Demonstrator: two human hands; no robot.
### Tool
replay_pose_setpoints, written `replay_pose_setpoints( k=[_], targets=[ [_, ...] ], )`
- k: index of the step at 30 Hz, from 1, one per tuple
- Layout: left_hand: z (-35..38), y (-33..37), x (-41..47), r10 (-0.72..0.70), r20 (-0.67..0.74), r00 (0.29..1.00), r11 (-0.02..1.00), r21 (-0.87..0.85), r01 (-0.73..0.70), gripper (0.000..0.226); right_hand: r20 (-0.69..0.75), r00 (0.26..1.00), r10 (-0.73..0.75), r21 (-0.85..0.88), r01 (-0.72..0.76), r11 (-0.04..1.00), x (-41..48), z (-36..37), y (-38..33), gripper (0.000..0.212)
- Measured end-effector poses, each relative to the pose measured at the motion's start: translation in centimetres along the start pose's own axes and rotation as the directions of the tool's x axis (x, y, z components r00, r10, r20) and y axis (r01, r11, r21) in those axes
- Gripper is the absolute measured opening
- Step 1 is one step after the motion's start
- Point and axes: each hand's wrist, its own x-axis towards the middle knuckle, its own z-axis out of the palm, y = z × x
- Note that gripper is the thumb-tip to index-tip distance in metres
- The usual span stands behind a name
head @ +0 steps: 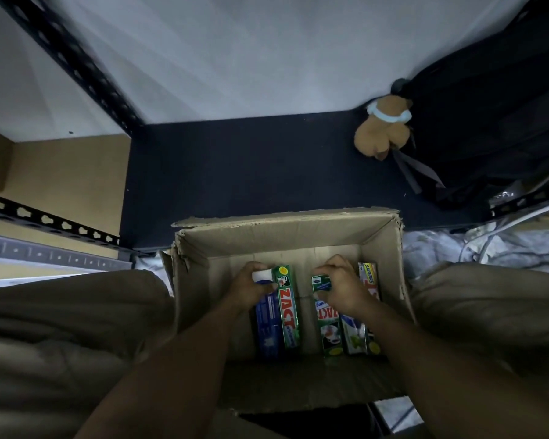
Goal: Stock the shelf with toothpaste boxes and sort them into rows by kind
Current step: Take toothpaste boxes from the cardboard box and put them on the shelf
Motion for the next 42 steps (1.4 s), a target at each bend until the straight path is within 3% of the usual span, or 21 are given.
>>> replay_pose_setpoints(
  k=[2, 5, 7, 10, 12, 15, 22, 29, 35, 39, 42],
  targets=[
    [0.5, -0.2, -0.4, -0.037, -0.035, 0.999, 0.987, -0.158, 0.031, 0.049, 0.007, 0.999, 0.035, 0.15, -0.036, 0.988, -0.8, 0.1, -0.1, 0.047],
    [1.2, -0.7, -1.3, -0.101, -0.064, 0.993, 0.961, -0.265, 0.08, 0.062, 0.007, 0.995, 0.104, 0.339, -0.1, 0.936, -1.8, 0.3, -0.5, 0.049],
    [1.6, -1.2, -1.4, -0.162, -0.023, 0.987, 0.943, -0.299, 0.148, 0.064, 0.009, 0.992, 0.126, 0.364, -0.121, 0.924, -2.5, 0.7, -0.4, 0.06],
    [1.8, -1.0, -2.2, -0.214, 0.026, 0.977, 0.931, -0.298, 0.212, 0.045, 0.099, 0.968, 0.229, 0.484, -0.248, 0.839, -3.3, 1.4, -0.2, 0.088],
    [2.0, -0.5, -3.0, -0.209, 0.038, 0.977, 0.936, -0.283, 0.211, 0.042, 0.184, 0.939, 0.29, 0.512, -0.343, 0.788, -3.5, 1.8, -0.2, 0.073],
    [2.1, -0.4, -4.2, -0.218, 0.045, 0.975, 0.931, -0.289, 0.222, 0.044, 0.295, 0.917, 0.269, 0.466, -0.383, 0.797, -4.2, 1.9, -0.7, 0.044],
    [1.4, -0.3, -6.4, -0.223, -0.021, 0.974, 0.926, -0.318, 0.205, 0.029, 0.335, 0.907, 0.254, 0.5, -0.4, 0.768, -5.5, 2.3, -0.9, 0.048],
    [0.4, 3.7, -7.7, -0.162, -0.236, 0.958, 0.889, -0.456, 0.039, 0.026, 0.181, 0.969, 0.167, 0.657, -0.246, 0.713, -5.6, -0.4, -3.2, 0.025],
    [0.0, 8.8, -10.3, 0.075, -0.283, 0.956, 0.929, -0.328, -0.17, 0.027, -0.108, 0.988, 0.114, 0.664, -0.014, 0.747, -7.2, -4.1, -5.8, 0.059],
    [-0.6, 11.7, -13.0, 0.115, -0.263, 0.958, 0.912, -0.354, -0.207, 0.047, -0.248, 0.965, 0.08, 0.681, 0.116, 0.723, -10.2, -7.8, -7.4, 0.053],
    [-0.8, 13.0, -15.5, 0.194, -0.212, 0.958, 0.908, -0.331, -0.258, 0.047, -0.314, 0.948, 0.056, 0.707, 0.194, 0.68, -13.2, -10.3, -8.9, 0.05]
  ],
)
